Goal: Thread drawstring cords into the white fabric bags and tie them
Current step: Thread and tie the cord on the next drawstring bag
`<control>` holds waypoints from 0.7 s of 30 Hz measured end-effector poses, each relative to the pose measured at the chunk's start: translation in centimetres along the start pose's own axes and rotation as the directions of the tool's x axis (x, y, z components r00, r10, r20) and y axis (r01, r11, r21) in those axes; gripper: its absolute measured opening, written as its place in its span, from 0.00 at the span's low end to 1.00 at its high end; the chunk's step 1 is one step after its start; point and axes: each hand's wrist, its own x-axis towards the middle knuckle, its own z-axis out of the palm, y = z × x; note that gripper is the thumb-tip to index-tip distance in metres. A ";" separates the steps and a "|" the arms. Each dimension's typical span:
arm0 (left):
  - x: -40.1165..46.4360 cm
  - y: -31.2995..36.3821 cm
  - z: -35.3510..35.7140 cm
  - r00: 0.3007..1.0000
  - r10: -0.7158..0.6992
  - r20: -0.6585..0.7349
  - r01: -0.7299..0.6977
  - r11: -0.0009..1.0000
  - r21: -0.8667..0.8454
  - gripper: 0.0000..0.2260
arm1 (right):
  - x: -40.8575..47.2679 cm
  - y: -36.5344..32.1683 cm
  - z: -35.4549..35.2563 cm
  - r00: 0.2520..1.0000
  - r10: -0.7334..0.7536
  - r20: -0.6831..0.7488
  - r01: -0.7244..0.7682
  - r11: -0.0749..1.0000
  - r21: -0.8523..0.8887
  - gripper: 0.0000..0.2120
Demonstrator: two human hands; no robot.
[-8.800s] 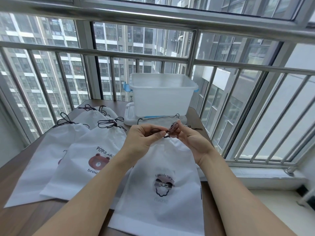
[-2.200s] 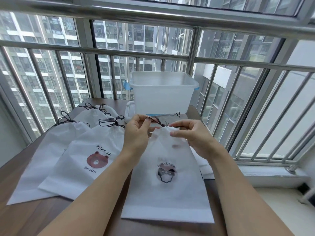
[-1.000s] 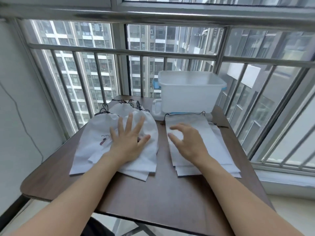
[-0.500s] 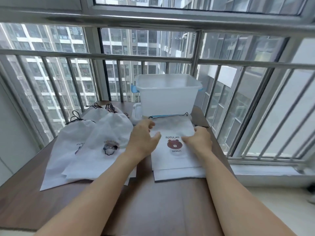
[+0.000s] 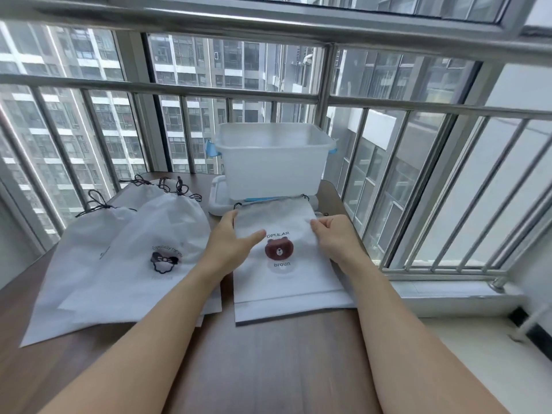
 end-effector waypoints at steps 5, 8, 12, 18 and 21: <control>0.2 -0.5 -0.1 0.997 0.032 0.070 -0.038 0.995 0.087 0.49 | -0.6 -0.3 0.8 0.988 -0.132 -0.085 0.099 0.943 -0.316 0.10; 0.1 -0.6 -0.2 0.996 0.024 0.086 -0.026 0.999 0.020 0.49 | -1.3 -0.8 1.5 0.989 -0.126 -0.081 0.090 0.934 -0.346 0.10; -0.2 0.0 -0.3 0.999 0.009 0.052 -0.003 0.993 -0.115 0.44 | -1.7 -1.3 2.3 0.979 -0.074 -0.189 0.016 0.955 -0.295 0.11; -0.6 0.5 -0.7 0.999 0.019 0.036 -0.007 0.949 -0.315 0.36 | -1.8 -4.0 0.8 0.981 0.077 -0.177 -0.078 0.997 0.004 0.09; -0.7 0.9 -0.6 0.999 0.020 0.042 -0.003 0.926 -0.378 0.33 | -1.7 -6.6 0.2 0.962 0.272 -0.007 -0.236 0.848 0.475 0.02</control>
